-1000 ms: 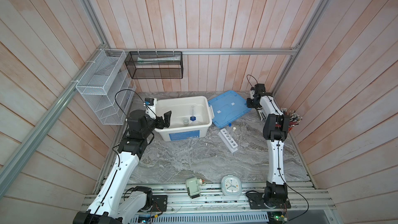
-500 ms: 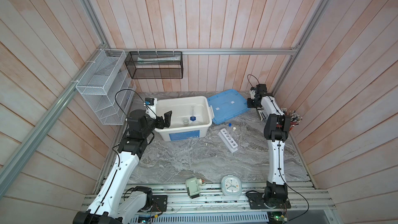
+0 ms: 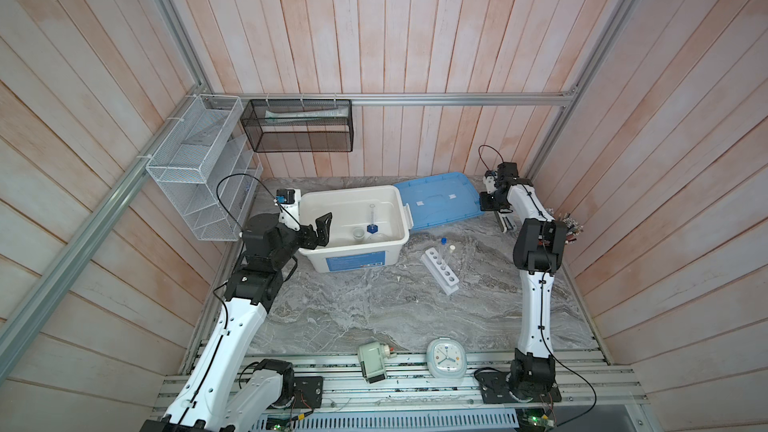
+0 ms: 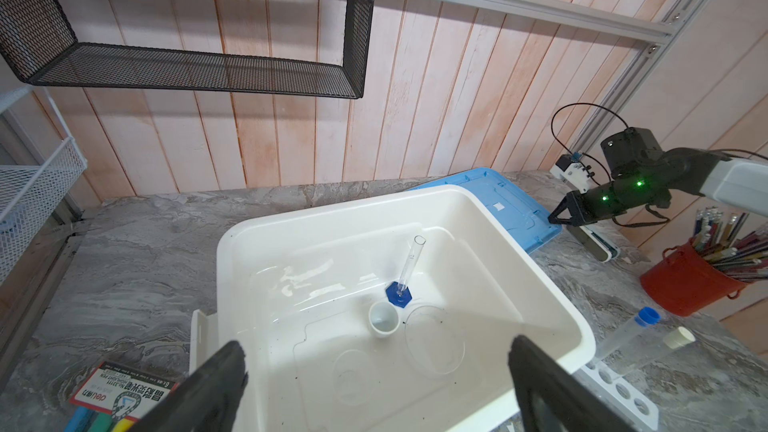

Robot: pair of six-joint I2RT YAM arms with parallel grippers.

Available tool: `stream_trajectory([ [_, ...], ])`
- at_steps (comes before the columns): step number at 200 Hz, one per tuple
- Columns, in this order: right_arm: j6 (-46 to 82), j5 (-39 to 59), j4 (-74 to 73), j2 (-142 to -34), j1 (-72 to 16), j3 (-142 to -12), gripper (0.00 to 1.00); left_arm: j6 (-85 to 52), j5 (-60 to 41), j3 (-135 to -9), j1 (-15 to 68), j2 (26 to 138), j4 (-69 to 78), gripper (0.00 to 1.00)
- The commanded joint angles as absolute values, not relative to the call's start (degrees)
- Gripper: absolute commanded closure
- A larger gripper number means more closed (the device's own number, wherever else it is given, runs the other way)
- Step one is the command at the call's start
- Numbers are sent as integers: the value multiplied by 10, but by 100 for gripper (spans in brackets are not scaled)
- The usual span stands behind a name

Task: Organize the chemistry lab equipment
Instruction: 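Lift the blue lid edge upward with the right gripper, tilting it up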

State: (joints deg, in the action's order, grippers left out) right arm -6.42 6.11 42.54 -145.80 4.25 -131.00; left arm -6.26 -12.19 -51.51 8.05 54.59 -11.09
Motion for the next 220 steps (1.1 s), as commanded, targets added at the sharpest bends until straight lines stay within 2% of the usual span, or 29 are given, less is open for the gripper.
stream_trajectory([
  [1, -51, 33, 434, -1407, 55, -1297, 100, -71, -132, -501, 85, 532, -100, 0],
  [64, 6, 30, 398, -1306, 56, -1198, 100, -75, -133, -471, 87, 513, -83, 0],
  [110, 57, 11, 394, -1259, 57, -1173, 100, -78, -145, -459, 88, 514, -66, 0],
  [220, 89, -10, 345, -1081, 63, -1008, 100, -76, -167, -434, 89, 504, -43, 0],
])
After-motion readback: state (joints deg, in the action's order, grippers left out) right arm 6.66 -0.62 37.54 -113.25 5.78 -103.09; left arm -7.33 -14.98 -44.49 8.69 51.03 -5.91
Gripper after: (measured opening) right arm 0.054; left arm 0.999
